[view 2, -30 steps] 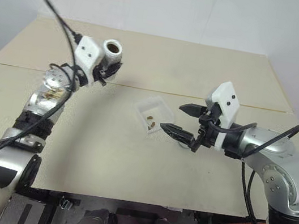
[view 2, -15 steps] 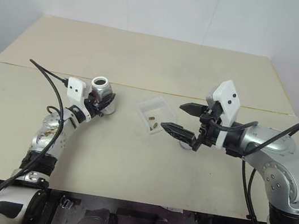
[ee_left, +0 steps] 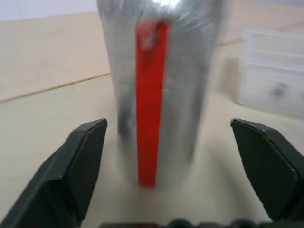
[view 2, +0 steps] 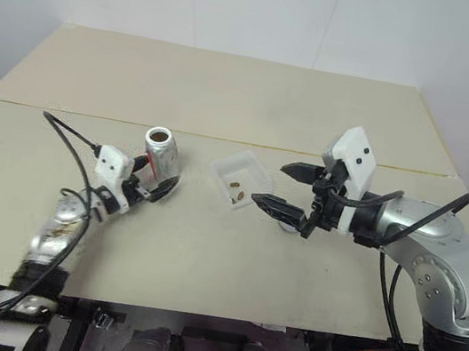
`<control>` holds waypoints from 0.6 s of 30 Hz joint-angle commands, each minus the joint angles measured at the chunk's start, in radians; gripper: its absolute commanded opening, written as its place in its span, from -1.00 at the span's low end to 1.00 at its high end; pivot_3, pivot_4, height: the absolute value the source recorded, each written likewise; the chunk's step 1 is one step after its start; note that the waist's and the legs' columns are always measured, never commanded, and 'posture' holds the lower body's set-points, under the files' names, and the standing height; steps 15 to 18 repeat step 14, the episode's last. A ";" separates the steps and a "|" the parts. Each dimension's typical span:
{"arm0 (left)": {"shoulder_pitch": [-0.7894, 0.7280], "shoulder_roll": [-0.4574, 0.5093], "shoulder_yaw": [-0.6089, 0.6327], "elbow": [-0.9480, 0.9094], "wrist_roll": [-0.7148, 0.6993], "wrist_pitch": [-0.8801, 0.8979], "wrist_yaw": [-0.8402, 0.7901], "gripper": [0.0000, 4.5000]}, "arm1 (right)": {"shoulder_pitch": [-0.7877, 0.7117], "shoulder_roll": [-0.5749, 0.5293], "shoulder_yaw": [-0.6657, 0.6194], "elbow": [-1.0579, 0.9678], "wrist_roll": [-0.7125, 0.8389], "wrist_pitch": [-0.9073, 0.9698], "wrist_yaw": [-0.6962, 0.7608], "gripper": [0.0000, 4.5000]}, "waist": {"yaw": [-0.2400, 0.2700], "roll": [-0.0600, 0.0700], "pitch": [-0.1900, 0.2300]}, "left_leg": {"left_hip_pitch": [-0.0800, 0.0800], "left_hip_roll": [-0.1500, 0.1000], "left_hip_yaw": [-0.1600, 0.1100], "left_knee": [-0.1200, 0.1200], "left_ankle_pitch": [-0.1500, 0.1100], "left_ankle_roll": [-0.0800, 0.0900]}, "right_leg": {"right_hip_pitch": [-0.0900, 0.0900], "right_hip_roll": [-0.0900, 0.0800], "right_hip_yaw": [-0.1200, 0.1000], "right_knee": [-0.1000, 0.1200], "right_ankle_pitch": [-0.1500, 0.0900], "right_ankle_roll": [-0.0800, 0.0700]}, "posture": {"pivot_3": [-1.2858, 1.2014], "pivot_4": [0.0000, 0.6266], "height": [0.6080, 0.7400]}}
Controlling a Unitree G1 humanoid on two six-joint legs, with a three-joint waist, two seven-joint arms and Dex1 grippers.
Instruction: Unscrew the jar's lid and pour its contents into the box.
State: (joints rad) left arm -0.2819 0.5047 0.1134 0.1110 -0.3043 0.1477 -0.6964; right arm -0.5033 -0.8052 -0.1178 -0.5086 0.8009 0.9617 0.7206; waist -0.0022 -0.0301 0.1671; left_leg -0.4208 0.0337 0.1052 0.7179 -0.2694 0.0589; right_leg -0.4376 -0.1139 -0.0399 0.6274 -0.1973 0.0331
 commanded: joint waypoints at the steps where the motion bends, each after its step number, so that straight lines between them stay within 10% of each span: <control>1: 0.117 0.173 0.123 -0.229 -0.152 0.091 -0.194 0.99 | 0.013 -0.019 -0.030 -0.019 -0.010 -0.037 0.012 1.00 | -0.006 0.000 0.000 | 0.000 0.000 0.000 0.000 0.000 0.000 | 0.000 0.000 0.000 0.000 0.000 0.000 | 0.03 -0.52 1.00; 8: 0.207 0.361 0.400 -0.367 -0.419 0.212 -0.352 0.99 | 0.098 -0.053 -0.036 -0.009 -0.092 -0.175 0.099 1.00 | 0.008 0.001 0.000 | 0.005 0.000 0.000 -0.002 0.000 0.000 | 0.001 -0.001 0.000 -0.003 -0.001 -0.001 | 0.03 -0.52 1.00; 18: 0.303 0.341 0.435 -0.467 -0.432 0.244 -0.315 0.99 | 0.133 -0.063 -0.053 -0.025 -0.097 -0.214 0.129 1.00 | 0.006 0.001 0.000 | 0.012 0.000 0.002 -0.005 -0.001 0.000 | 0.006 0.000 0.001 -0.004 -0.002 -0.002 | 0.03 -0.52 1.00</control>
